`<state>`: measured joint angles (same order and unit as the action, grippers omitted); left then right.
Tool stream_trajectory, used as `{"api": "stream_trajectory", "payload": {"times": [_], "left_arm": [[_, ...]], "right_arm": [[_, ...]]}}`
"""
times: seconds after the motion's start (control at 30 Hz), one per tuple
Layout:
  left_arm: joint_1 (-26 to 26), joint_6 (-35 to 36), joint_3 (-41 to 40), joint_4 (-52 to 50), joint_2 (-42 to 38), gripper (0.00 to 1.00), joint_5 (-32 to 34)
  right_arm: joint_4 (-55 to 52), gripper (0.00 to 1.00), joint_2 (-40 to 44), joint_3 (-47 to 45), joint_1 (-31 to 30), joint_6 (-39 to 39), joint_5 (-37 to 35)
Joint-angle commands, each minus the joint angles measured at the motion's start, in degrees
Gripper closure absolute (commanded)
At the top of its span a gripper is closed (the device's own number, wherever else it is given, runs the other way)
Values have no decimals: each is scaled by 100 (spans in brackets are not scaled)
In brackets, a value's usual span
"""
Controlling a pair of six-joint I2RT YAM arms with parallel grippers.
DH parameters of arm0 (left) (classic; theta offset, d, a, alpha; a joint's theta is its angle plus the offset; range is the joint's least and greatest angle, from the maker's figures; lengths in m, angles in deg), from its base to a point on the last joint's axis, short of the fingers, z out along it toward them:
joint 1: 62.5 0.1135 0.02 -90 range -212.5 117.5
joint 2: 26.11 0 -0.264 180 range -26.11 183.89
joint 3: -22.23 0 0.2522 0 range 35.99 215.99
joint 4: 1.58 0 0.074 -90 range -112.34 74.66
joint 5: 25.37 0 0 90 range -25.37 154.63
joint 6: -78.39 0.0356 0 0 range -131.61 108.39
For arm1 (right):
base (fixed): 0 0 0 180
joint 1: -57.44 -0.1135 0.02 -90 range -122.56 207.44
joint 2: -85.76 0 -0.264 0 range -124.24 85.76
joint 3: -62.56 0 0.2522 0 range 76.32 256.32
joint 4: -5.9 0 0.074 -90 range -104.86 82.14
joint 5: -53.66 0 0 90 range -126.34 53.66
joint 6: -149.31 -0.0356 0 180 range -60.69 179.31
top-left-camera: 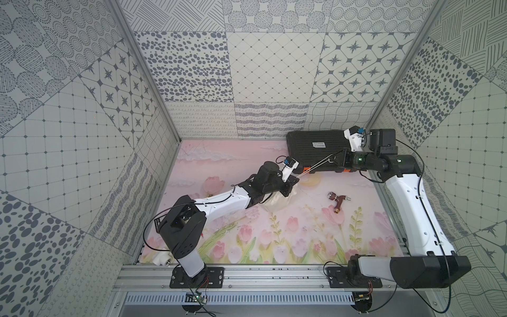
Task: Close the soil bag
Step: Frap the soil bag at the center of the board.
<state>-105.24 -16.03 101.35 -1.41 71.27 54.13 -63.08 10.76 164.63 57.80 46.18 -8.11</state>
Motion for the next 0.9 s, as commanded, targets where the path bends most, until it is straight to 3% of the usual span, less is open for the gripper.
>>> {"api": "stream_trajectory", "payload": {"times": [0.0, 0.23, 0.87], "left_arm": [[332, -185, -432, -4790, 99, 94, 1071], [337, -137, -394, -5091, 273, 89, 909], [319, -444, -120, -6293, 476, 84, 1665]], "right_arm": [[2726, 100, 552, 634, 996, -266, -1267], [2727, 100, 460, 760, 1328, -457, -1211], [2727, 100, 363, 912, 1831, -551, -1074]]}}
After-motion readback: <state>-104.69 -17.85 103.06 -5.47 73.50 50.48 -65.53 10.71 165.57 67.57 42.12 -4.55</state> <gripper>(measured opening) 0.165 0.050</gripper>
